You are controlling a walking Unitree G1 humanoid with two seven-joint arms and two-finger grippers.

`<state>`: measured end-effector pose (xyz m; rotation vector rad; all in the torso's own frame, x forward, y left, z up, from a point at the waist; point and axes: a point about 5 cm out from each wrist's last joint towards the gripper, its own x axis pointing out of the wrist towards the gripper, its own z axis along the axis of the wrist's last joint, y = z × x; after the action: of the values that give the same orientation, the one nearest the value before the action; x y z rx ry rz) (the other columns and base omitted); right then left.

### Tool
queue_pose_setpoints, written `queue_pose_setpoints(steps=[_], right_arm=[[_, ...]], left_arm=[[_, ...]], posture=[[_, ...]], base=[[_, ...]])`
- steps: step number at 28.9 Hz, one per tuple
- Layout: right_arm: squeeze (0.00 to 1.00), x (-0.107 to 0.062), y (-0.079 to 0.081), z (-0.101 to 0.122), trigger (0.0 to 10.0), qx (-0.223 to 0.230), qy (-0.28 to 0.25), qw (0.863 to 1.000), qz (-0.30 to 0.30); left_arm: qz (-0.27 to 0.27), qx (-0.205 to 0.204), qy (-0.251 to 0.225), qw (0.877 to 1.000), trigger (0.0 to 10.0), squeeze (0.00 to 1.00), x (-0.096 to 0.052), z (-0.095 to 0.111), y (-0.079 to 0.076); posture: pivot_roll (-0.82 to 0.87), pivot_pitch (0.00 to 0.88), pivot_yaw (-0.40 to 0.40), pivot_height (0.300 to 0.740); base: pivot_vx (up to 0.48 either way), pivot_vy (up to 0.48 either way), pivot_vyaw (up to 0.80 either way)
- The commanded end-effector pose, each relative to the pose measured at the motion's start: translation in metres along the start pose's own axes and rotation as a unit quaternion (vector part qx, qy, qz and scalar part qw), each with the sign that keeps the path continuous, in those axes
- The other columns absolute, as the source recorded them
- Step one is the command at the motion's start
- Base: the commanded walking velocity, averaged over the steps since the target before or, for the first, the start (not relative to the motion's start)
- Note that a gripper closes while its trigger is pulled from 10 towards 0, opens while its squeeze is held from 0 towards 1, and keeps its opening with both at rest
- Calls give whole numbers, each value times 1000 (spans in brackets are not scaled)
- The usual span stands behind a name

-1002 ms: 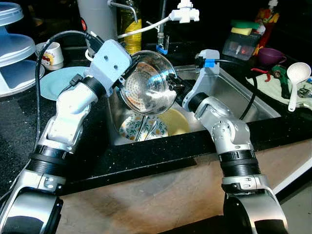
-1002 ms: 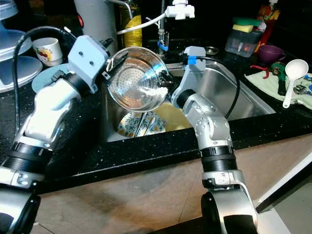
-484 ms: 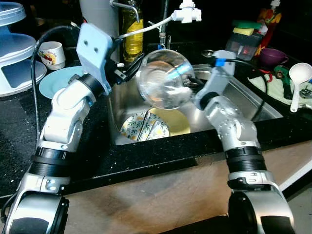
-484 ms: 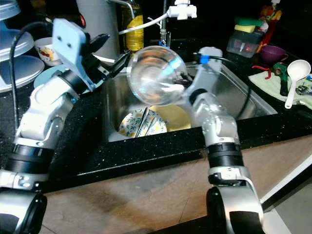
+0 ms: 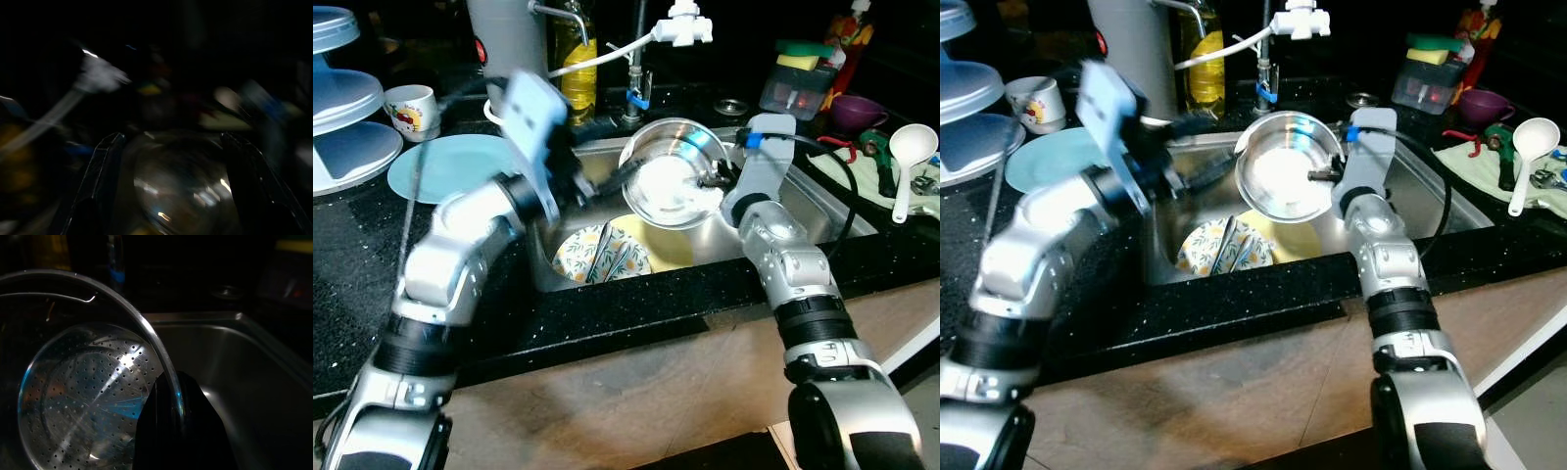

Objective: Kitchen organization

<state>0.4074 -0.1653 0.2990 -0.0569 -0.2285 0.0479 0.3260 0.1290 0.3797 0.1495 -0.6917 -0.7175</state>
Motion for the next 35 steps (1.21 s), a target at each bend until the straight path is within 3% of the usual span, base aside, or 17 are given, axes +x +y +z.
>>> queue_pose_setpoints(steps=[1, 3, 6, 7, 8, 10, 12, 13, 15, 18, 23, 29, 30, 31, 32, 33, 35], right_arm=[[0, -1, 3, -5, 0, -36, -9, 999, 13], [0, -2, 15, -16, 0, -44, 4, 997, 65], [0, -3, 24, -23, 0, -45, 12, 994, 94], [0, -4, 32, -30, 3882, -38, 27, 992, 118], [0, -4, 35, -32, 10000, -43, 29, 991, 124], [0, -4, 37, -33, 10000, -49, 29, 990, 127], [0, -4, 49, -36, 10000, -56, 29, 986, 152], [0, -4, 49, -36, 10000, -56, 29, 986, 152], [0, -4, 58, -38, 10000, -63, 29, 982, 173], [0, -5, 65, -40, 10000, -92, 32, 976, 194], [0, -5, 67, -42, 10000, -112, 34, 973, 199], [0, -8, 71, -53, 10000, -133, 57, 963, 225], [102, -8, 71, -54, 10000, -134, 60, 963, 226], [102, -8, 71, -54, 10000, -134, 60, 963, 226], [518, -9, 71, -55, 10000, -134, 64, 962, 228], [518, -9, 70, -56, 10000, -135, 65, 962, 228], [733, -9, 70, -57, 10000, -136, 67, 962, 229]], left_arm=[[46, 12, 22, 999, 10000, 0, -2, -3, 13], [116, 57, 71, 989, 10000, 0, -10, -9, 36], [125, 95, 99, 983, 10000, 0, -16, -13, 43], [116, 103, 110, 982, 10000, 0, -19, -16, 41], [98, 99, 125, 982, 10000, 0, -20, -20, 37], [85, 96, 135, 983, 10000, 0, -21, -23, 34], [-21, 112, 246, 962, 10000, 0, -31, -55, 11], [-21, 112, 246, 962, 10000, 0, -31, -55, 11], [-79, 102, 305, 943, 10000, 0, -43, -78, -5], [-117, 86, 341, 929, 10000, 0, -48, -90, -17], [-145, 104, 363, 914, 10000, 0, -53, -95, -22], [-121, 111, 376, 912, 10000, 0, -56, -94, -16], [-118, 111, 377, 912, 10000, 0, -56, -93, -15], [-118, 111, 377, 912, 10000, 0, -56, -93, -15], [-116, 111, 378, 912, 10000, 0, -55, -93, -14], [-116, 111, 378, 912, 10000, 0, -55, -93, -14], [-114, 112, 379, 912, 10000, 0, -55, -92, -13]], posture=[[48, 191, -9, 740], [48, 191, -9, 740], [48, 191, -9, 740], [48, 186, -9, 740], [51, 183, -9, 740], [51, 183, -9, 740], [53, 184, -11, 740], [53, 184, -11, 740], [53, 184, -11, 740], [45, 192, -10, 740], [45, 194, -12, 740], [46, 197, -17, 740], [46, 197, -17, 740], [46, 197, -17, 740], [46, 197, -17, 740], [45, 197, -18, 740], [45, 197, -18, 740]], base=[[0, 0, 0], [0, 0, 0], [0, 0, 0], [0, 0, 0], [0, 0, 0], [0, 0, 0], [0, 0, 0], [0, 0, 0], [0, 0, 0], [0, 0, 0], [0, 0, 0], [0, 0, 0], [0, 0, 0], [0, 0, 0], [0, 0, 0], [0, 0, 0], [0, 0, 0]])
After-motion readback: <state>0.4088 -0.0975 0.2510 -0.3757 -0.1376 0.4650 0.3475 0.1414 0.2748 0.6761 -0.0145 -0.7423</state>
